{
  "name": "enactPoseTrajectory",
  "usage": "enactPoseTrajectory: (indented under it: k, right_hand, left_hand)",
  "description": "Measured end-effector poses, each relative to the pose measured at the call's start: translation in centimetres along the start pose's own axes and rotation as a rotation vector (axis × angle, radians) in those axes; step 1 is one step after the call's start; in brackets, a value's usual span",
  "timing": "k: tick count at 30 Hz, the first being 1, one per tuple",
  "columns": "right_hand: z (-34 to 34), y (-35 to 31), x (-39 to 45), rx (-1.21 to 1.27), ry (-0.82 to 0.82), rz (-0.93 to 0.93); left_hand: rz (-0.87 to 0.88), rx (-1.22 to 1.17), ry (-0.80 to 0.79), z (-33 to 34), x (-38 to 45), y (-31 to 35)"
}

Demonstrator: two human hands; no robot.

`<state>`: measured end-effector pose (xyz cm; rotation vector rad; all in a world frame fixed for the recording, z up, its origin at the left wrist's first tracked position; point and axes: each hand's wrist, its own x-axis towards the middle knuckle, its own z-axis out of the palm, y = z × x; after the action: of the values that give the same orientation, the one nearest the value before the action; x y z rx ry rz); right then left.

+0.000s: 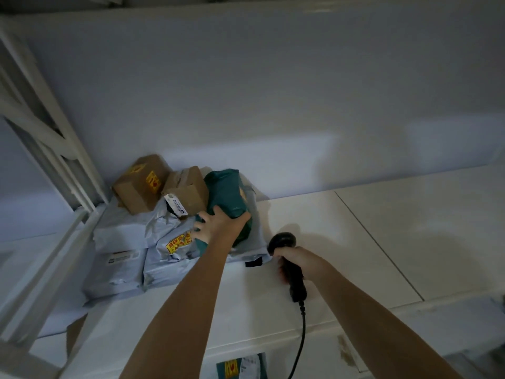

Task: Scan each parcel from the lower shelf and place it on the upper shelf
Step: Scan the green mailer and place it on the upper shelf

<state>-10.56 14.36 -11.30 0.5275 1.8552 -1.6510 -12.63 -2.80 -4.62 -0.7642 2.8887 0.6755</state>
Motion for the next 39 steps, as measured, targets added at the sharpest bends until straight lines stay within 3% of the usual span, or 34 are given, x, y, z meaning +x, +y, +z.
enactPoseTrajectory:
  k: [3, 7, 10, 12, 15, 19, 23, 29, 32, 35, 39]
  right_hand:
    - [0.4, 0.1, 0.2, 0.015, 0.010, -0.017]
    - [0.8, 0.7, 0.0, 0.079, 0.035, -0.045]
    - [0.6, 0.7, 0.0, 0.111, 0.014, -0.031]
    - [0.4, 0.5, 0.0, 0.094, 0.003, -0.030]
    - [0.3, 0.5, 0.1, 0.080, -0.011, -0.038]
    - [0.0, 0.7, 0.1, 0.084, -0.047, -0.050]
    - [0.0, 0.7, 0.1, 0.085, -0.036, -0.058]
    - [0.0, 1.0, 0.1, 0.094, -0.011, -0.072]
    - [0.0, 1.0, 0.1, 0.096, -0.016, -0.068]
    - [0.0, 1.0, -0.1, 0.121, -0.025, -0.057]
    - [-0.6, 1.1, -0.9, 0.243, -0.087, 0.017]
  left_hand:
    - [-0.025, -0.224, -0.038, -1.2, 0.1, -0.2]
    - [-0.075, -0.696, -0.085, -1.2, 1.6, -1.0]
    - [-0.035, -0.772, -0.082, -1.2, 1.5, -1.0]
    - [0.064, -0.613, -0.008, -1.9, 0.3, -0.5]
    - [0.250, -0.046, 0.219, -2.1, -0.1, 0.6]
    - [0.330, 0.502, 0.305, -1.9, -0.5, 2.4]
    - [0.315, 0.686, 0.314, -1.6, -0.4, 3.0]
    - [0.285, 0.712, 0.249, -2.7, -0.5, 3.7]
    - [0.317, 0.602, 0.332, -4.1, -1.3, 3.3]
    - [0.345, 0.330, 0.378, -5.3, -1.5, 1.4]
    - [0.381, -0.526, 0.265, -4.6, -2.1, -2.3]
